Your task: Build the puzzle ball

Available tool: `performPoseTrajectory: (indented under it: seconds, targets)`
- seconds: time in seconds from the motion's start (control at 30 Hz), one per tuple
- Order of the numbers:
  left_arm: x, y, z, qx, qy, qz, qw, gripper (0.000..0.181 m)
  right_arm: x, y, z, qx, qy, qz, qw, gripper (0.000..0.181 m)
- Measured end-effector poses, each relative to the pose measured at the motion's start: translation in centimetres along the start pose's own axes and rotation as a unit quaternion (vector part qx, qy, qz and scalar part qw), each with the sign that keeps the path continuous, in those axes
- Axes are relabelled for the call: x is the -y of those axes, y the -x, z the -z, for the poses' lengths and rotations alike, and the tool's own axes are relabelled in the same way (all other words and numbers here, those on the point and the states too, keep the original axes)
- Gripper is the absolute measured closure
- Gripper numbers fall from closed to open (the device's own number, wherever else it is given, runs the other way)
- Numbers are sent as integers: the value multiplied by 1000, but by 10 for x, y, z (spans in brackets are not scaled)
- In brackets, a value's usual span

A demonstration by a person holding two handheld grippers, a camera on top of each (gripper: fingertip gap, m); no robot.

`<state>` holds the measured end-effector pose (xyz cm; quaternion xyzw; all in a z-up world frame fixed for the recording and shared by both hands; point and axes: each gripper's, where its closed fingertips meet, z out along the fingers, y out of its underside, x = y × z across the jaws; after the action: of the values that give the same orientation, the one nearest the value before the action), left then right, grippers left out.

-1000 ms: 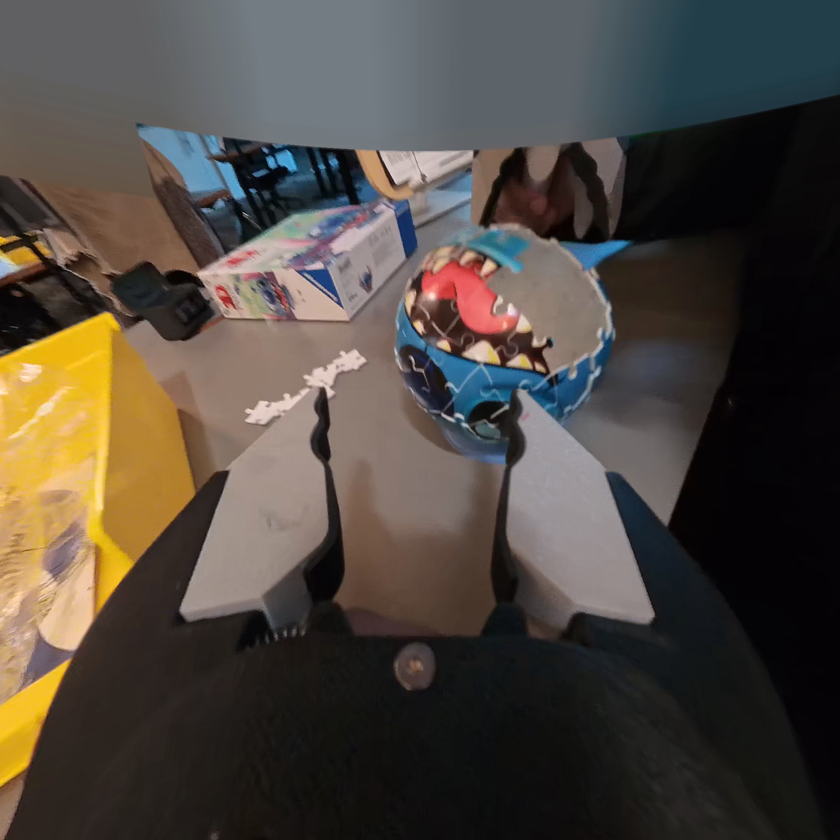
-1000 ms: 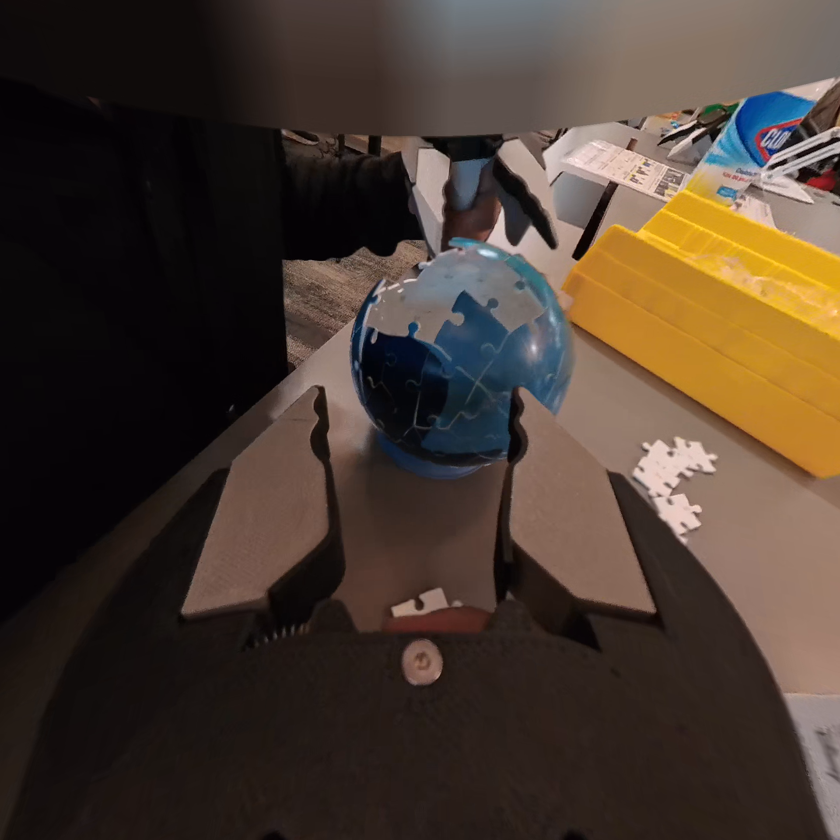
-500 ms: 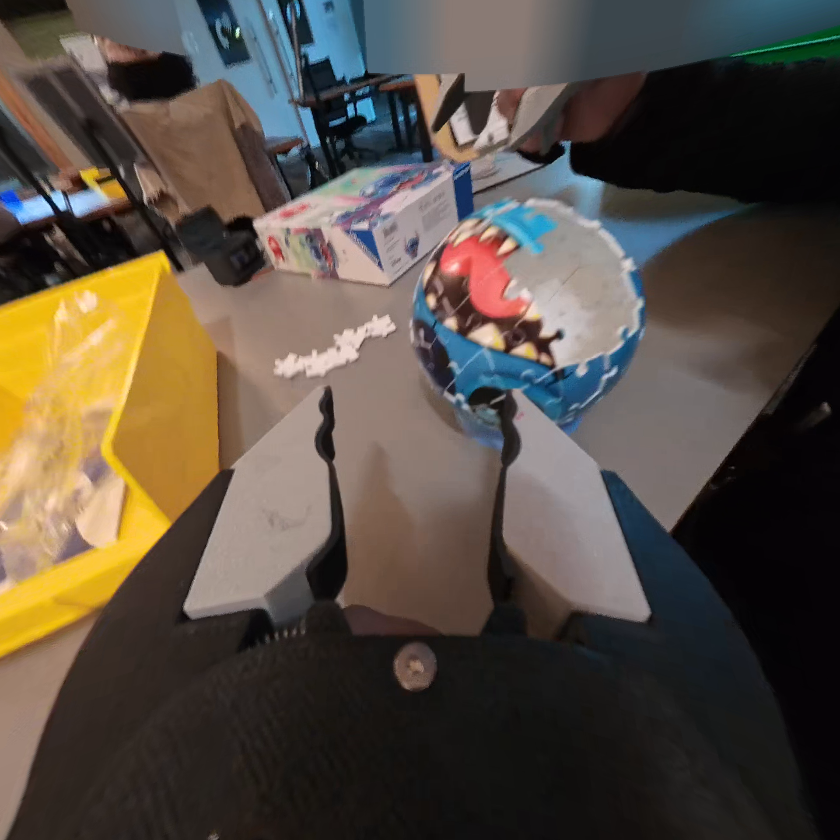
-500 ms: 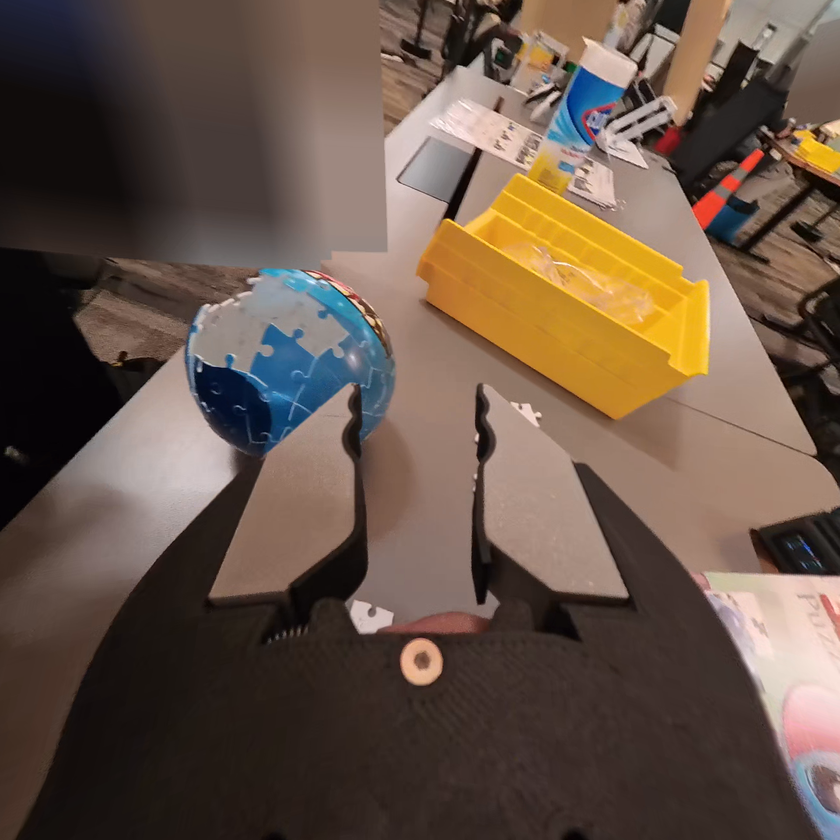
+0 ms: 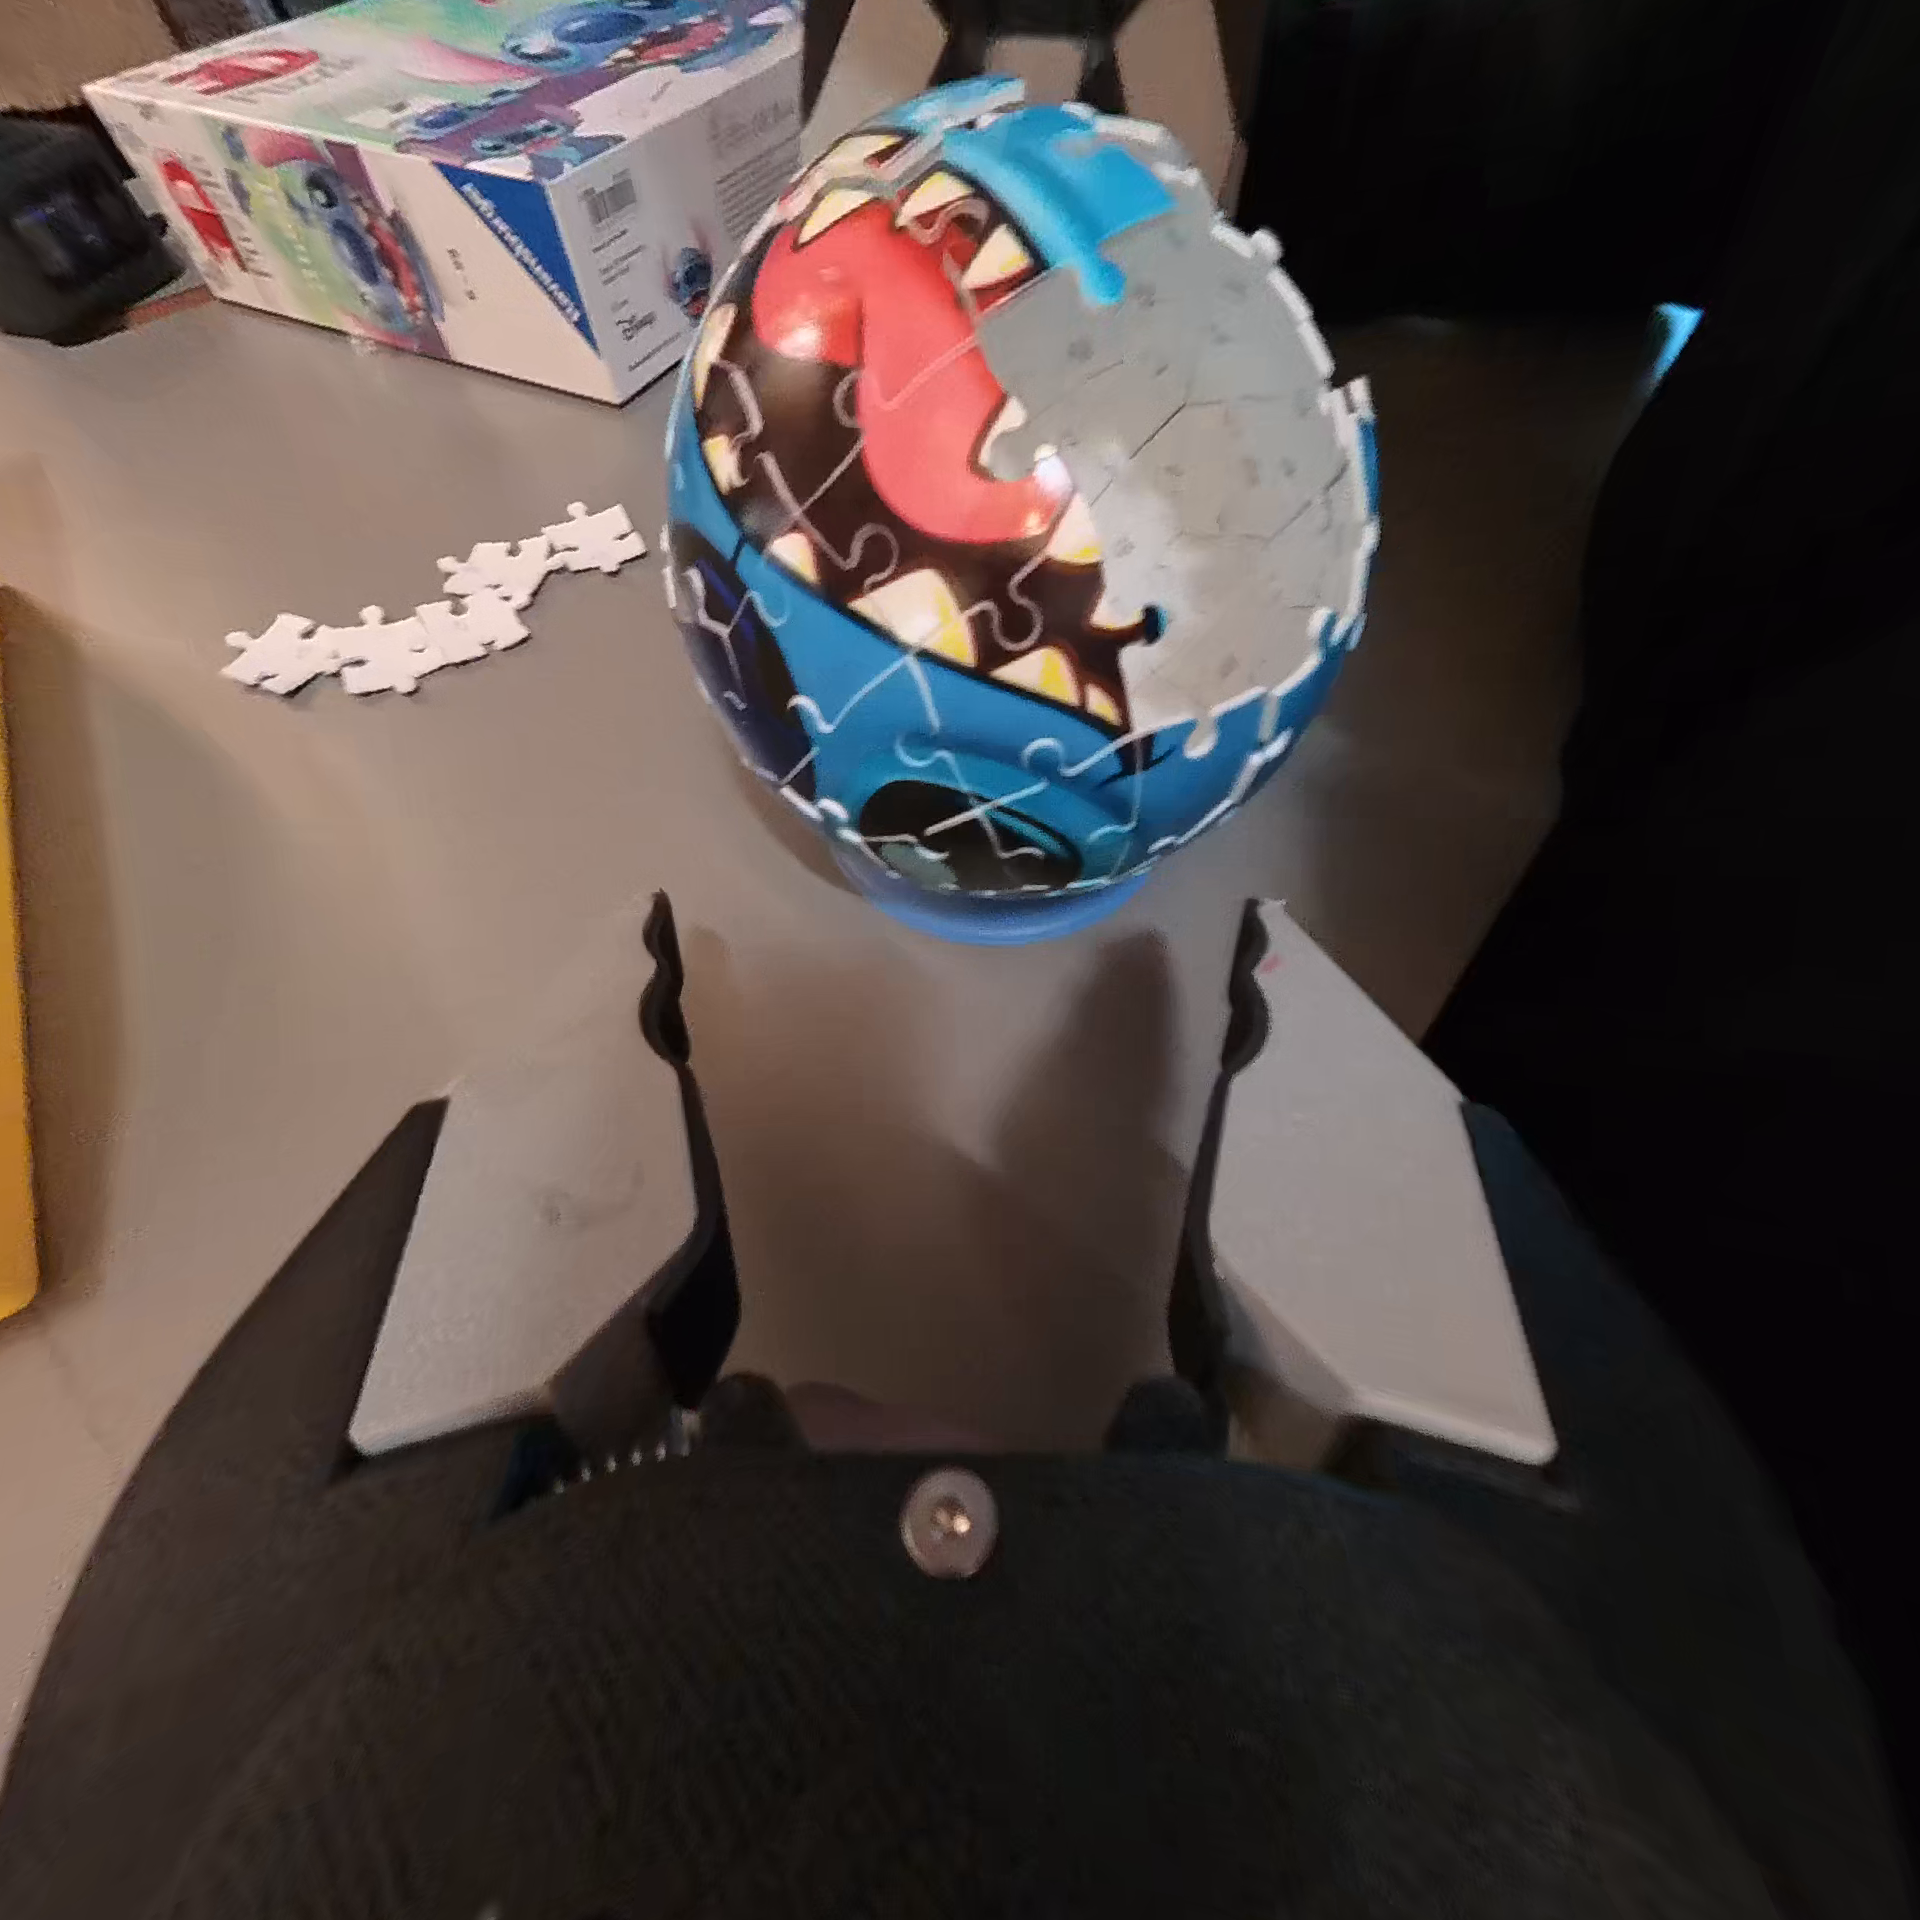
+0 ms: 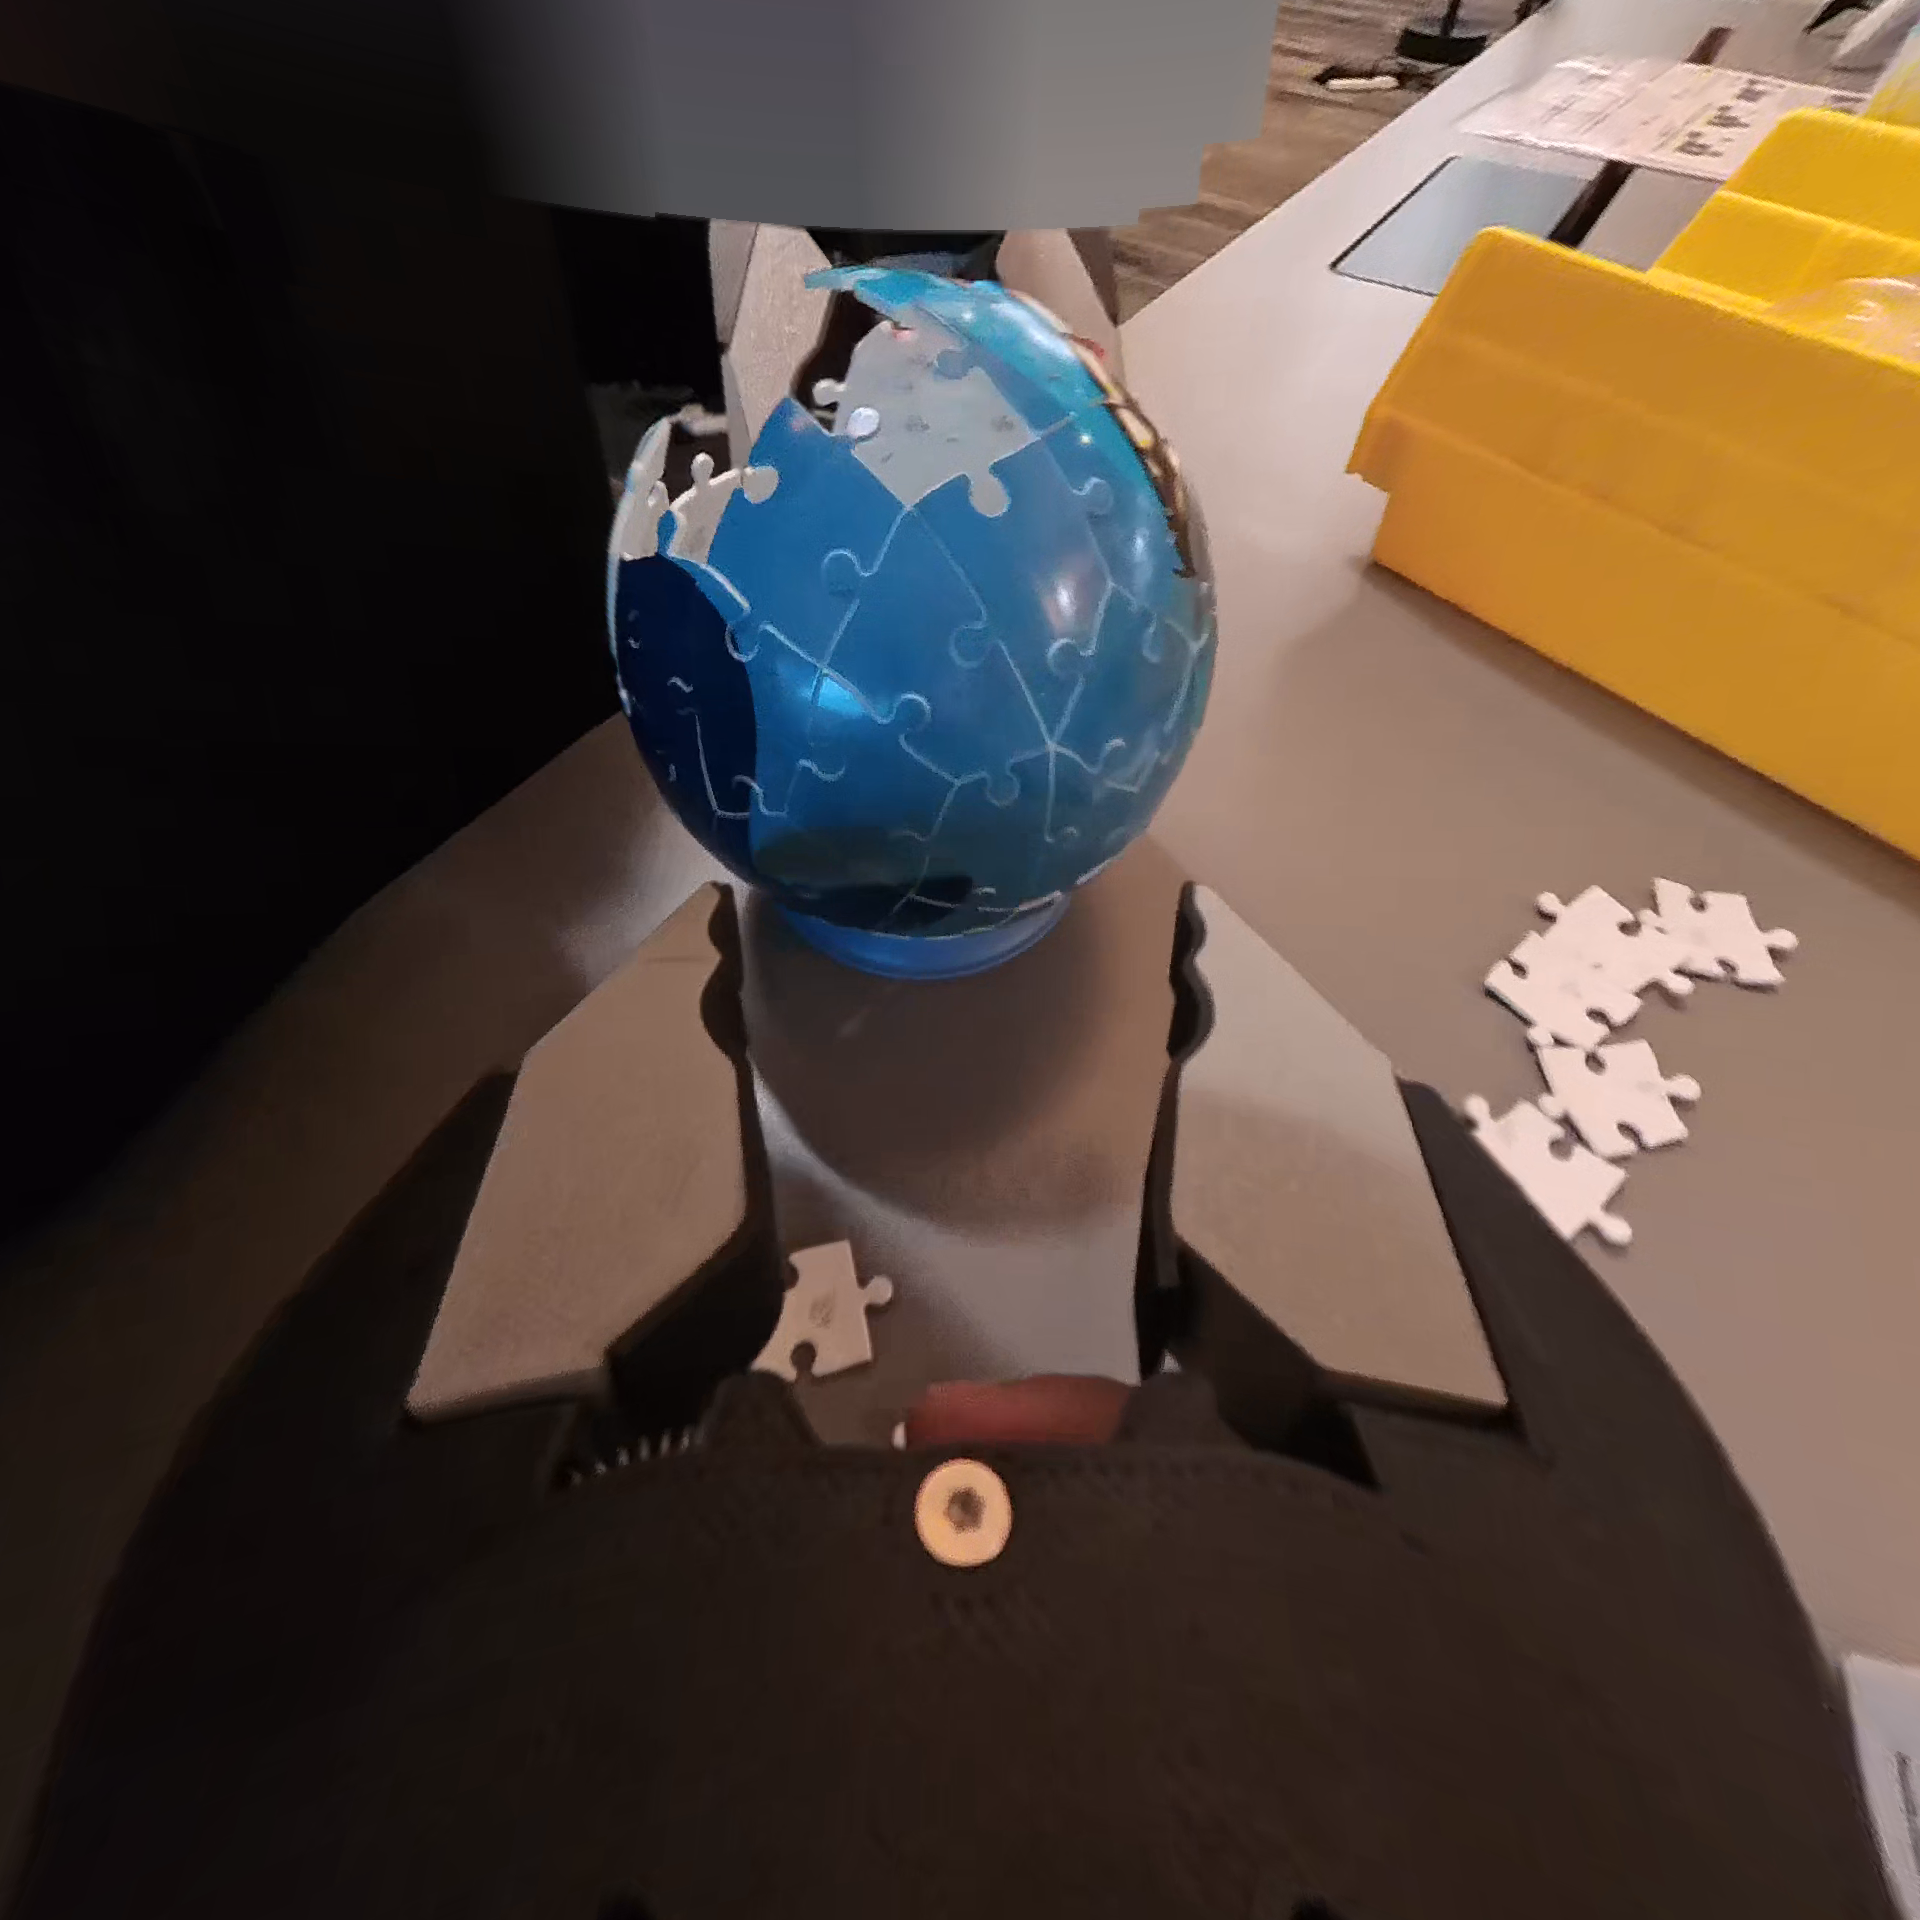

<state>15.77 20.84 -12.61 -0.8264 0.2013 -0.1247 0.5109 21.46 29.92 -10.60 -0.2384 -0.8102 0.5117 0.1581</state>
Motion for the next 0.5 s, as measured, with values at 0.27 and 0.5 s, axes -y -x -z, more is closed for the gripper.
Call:
performPoseTrajectory:
  seconds: [0.27,0.5]
  targets:
    - [6,14,4,32,-16,4,999,84,-3,17,-12,-9,40,49,998,103]
    - [-2,29,10,53,1,1,999,87,-6,33,-8,-19,53,68,996,105]
